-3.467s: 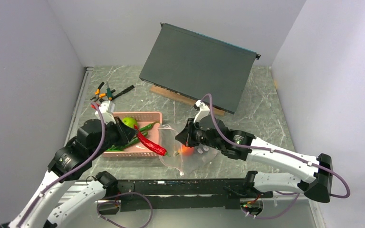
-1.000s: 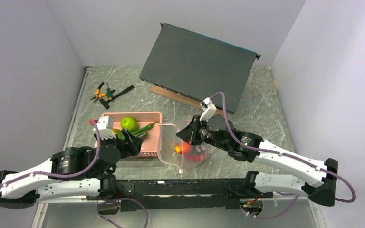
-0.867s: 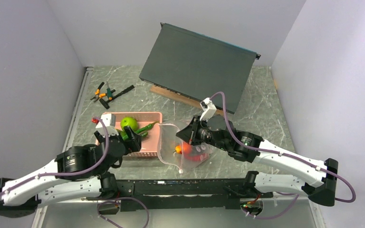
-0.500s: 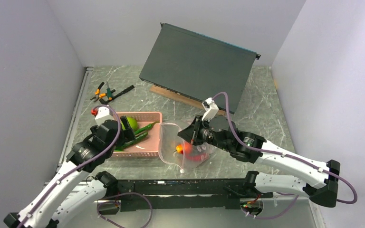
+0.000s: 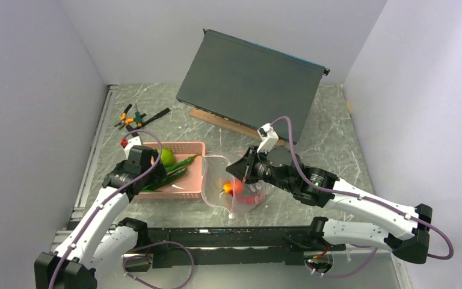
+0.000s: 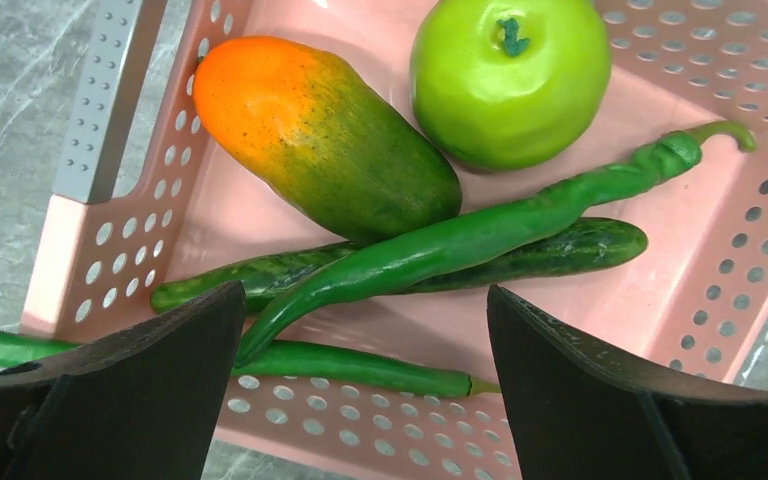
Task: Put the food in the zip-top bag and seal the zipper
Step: Pick up the fake vegetable from the bin, then place the fake vegetable in the zipper food storage bag.
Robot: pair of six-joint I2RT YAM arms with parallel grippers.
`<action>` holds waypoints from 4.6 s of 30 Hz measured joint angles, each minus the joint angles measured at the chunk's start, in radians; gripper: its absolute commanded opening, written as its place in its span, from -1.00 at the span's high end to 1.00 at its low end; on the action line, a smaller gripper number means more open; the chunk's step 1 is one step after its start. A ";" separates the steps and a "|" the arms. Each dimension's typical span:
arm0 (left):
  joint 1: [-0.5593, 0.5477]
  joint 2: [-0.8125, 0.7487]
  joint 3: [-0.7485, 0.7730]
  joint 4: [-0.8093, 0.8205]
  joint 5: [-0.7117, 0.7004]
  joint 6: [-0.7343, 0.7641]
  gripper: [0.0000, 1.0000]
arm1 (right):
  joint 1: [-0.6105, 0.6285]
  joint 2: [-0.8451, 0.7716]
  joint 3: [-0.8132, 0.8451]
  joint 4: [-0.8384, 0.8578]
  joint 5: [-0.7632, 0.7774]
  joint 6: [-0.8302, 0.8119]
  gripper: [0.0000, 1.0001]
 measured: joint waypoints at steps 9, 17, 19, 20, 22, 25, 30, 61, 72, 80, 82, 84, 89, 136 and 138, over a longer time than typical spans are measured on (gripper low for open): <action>0.000 0.099 -0.065 0.098 0.012 0.023 -0.62 | -0.001 0.000 0.000 0.000 0.000 -0.003 1.00; -0.019 0.213 -0.067 0.156 0.050 0.074 -0.20 | -0.001 0.000 0.000 0.000 0.000 -0.003 1.00; -0.031 0.223 -0.067 0.156 0.053 0.076 -0.04 | -0.001 0.000 0.000 0.000 0.000 -0.003 1.00; -0.037 0.222 -0.067 0.157 0.058 0.077 0.02 | -0.001 0.000 -0.002 0.000 0.000 -0.003 1.00; -0.044 0.213 -0.067 0.154 0.067 0.075 0.11 | -0.001 0.000 -0.002 0.000 0.000 -0.003 1.00; -0.054 0.179 -0.067 0.144 0.084 0.077 0.28 | -0.001 0.000 -0.003 0.000 0.000 -0.003 1.00; -0.057 0.092 -0.066 0.140 0.110 0.077 0.52 | -0.001 0.003 -0.004 0.001 -0.001 -0.003 1.00; -0.059 -0.353 0.435 -0.283 0.420 0.077 0.99 | -0.001 0.007 -0.020 0.001 0.005 0.002 1.00; -0.060 -0.399 0.471 -0.412 0.642 0.100 0.99 | -0.001 0.089 0.058 0.003 0.109 0.033 1.00; -0.061 -0.414 0.476 -0.529 0.669 0.129 1.00 | -0.001 0.165 0.111 0.046 0.151 -0.017 1.00; -0.061 -0.417 0.480 -0.556 0.668 0.133 1.00 | -0.001 0.174 0.111 0.066 0.151 -0.032 1.00; -0.061 -0.417 0.481 -0.571 0.668 0.138 1.00 | -0.001 0.182 0.111 0.090 0.147 -0.047 1.00; -0.061 -0.393 0.480 -0.594 0.665 0.153 1.00 | 0.000 0.195 0.111 0.136 0.132 -0.080 1.00; -0.479 0.074 0.447 -0.064 0.485 -0.089 -0.12 | 0.063 0.270 0.123 0.165 0.185 -0.154 1.00; -0.493 0.076 0.432 -0.009 0.480 -0.110 -0.21 | 0.063 0.268 0.123 0.165 0.186 -0.154 1.00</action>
